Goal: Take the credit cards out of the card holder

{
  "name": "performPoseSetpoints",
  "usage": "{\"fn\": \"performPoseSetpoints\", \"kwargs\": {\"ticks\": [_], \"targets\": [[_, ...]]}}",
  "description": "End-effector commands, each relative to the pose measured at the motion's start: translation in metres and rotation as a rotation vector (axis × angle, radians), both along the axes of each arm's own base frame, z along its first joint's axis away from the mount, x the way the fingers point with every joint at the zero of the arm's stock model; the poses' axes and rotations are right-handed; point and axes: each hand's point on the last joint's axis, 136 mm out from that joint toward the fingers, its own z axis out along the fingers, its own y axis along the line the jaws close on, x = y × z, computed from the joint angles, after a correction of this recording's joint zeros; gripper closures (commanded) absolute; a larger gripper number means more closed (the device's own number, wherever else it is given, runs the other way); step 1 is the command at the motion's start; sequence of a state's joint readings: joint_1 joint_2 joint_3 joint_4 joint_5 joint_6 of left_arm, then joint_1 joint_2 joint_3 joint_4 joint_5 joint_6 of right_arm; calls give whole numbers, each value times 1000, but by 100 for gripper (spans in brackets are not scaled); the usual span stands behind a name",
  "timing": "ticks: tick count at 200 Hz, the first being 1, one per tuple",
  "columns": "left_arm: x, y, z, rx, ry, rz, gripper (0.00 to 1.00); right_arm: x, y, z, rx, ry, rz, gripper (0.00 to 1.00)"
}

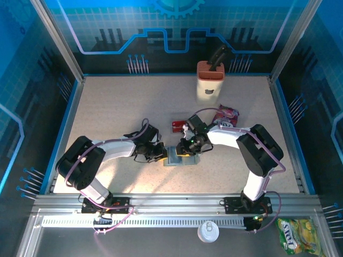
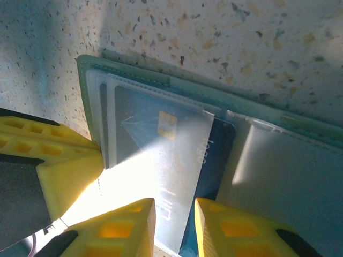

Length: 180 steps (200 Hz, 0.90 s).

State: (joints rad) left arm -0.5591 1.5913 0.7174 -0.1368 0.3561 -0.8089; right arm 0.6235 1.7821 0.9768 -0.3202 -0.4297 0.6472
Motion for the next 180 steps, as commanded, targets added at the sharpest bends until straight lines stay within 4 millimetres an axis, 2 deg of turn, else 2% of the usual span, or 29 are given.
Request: {"fn": "performPoseSetpoints", "kwargs": {"ticks": [1, 26, 57, 99, 146, 180], "targets": [[11, -3, 23, -11, -55, -7, 91, -2, 9, 17, 51, -34, 15, 73], [15, -14, 31, -63, -61, -21, 91, 1, 10, 22, 74, -53, -1, 73], [16, -24, 28, -75, -48, -49, 92, -1, 10, 18, 76, -33, -6, 73], [10, -19, 10, -27, -16, -53, 96, -4, 11, 12, 77, -9, -9, 73], [3, -3, -10, 58, 9, -52, 97, -8, 13, 5, 82, 30, 2, 73], [2, -1, -14, 69, 19, -49, 97, -9, 13, 2, 84, 37, 3, 73]]}}
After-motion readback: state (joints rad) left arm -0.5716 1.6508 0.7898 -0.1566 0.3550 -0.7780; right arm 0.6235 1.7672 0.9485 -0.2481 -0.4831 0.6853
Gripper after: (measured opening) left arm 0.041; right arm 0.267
